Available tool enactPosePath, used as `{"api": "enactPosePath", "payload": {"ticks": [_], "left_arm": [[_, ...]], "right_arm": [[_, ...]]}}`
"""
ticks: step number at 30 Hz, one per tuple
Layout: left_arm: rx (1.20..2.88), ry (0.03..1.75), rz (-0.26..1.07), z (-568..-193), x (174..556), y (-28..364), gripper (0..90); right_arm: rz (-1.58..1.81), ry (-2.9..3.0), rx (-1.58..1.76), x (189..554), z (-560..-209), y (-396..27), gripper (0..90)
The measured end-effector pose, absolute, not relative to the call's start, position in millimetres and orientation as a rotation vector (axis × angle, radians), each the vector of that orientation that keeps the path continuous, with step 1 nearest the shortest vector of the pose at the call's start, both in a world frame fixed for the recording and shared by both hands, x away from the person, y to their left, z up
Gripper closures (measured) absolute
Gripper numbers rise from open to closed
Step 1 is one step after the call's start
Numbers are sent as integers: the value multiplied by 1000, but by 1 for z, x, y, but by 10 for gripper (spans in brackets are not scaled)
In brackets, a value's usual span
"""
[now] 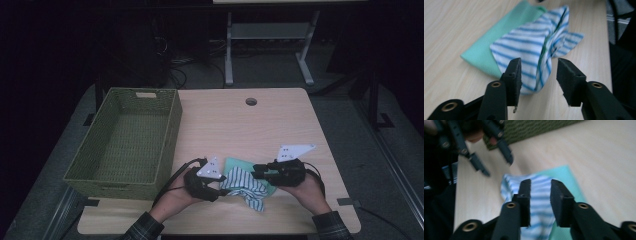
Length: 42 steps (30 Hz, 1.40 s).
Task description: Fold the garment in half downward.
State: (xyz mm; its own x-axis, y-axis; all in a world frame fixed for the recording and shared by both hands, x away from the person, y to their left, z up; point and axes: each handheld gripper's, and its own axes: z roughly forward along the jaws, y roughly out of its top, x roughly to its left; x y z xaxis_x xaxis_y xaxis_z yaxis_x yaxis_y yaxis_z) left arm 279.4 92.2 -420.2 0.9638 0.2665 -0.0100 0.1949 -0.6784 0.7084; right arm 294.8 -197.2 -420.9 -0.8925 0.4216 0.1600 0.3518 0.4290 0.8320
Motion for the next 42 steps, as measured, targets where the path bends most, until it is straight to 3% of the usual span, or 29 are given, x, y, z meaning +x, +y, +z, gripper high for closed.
{"api": "enactPosePath", "payload": {"ticks": [3,8,12,13,27,30,33,34,37,42], "left_arm": [[2374,298,137,-425,279,90,486],[2425,323,143,-440,285,83,506],[2431,318,169,-440,288,79,830],[2439,303,183,-436,290,80,867],[2281,297,314,-386,314,79,880],[2267,300,309,-382,315,77,881],[2252,309,327,-379,317,77,875],[2235,318,333,-378,318,77,867],[2196,349,353,-376,317,80,702],[2197,357,345,-373,309,87,663]], "right_arm": [[1439,2637,718,284,-429,-200,604],[1408,2665,726,271,-436,-200,490],[1386,2684,728,272,-440,-198,469],[1387,2680,728,273,-440,-197,468],[1450,2593,678,305,-412,-179,407],[1431,2611,674,309,-413,-172,487],[1437,2620,675,312,-413,-172,685],[1451,2603,678,312,-412,-174,710],[1481,2578,684,315,-409,-180,744],[1525,2542,759,324,-404,-189,767]]}}
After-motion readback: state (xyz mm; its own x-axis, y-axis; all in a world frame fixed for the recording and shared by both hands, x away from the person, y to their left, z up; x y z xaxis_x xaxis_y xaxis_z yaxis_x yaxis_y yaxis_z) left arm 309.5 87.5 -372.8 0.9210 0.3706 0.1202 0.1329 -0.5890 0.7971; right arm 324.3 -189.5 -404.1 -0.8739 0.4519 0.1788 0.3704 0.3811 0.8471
